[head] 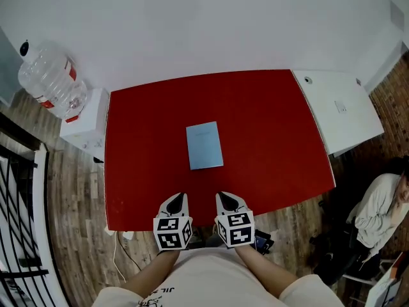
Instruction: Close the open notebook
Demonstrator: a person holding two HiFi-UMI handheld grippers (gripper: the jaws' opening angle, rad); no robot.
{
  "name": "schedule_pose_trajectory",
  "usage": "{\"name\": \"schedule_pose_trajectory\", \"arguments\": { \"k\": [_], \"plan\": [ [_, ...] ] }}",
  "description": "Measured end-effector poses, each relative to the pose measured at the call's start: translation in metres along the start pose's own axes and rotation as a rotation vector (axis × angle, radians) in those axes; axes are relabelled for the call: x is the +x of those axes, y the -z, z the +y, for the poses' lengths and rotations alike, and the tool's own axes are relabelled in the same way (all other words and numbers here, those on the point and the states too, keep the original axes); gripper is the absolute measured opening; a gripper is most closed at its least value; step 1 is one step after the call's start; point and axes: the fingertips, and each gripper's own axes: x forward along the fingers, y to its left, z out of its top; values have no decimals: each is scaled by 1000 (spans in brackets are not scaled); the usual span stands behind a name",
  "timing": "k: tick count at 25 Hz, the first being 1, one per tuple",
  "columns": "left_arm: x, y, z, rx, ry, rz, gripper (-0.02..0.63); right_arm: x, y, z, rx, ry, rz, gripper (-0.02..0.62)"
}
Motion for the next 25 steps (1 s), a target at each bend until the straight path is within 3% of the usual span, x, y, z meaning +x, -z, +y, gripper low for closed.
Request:
{"name": "schedule_pose_trajectory", "arguments": {
  "k": [25],
  "plan": [
    [-14, 8, 10, 18, 3, -9, 6, 1, 1, 27, -30, -27, -4, 3]
  ]
}}
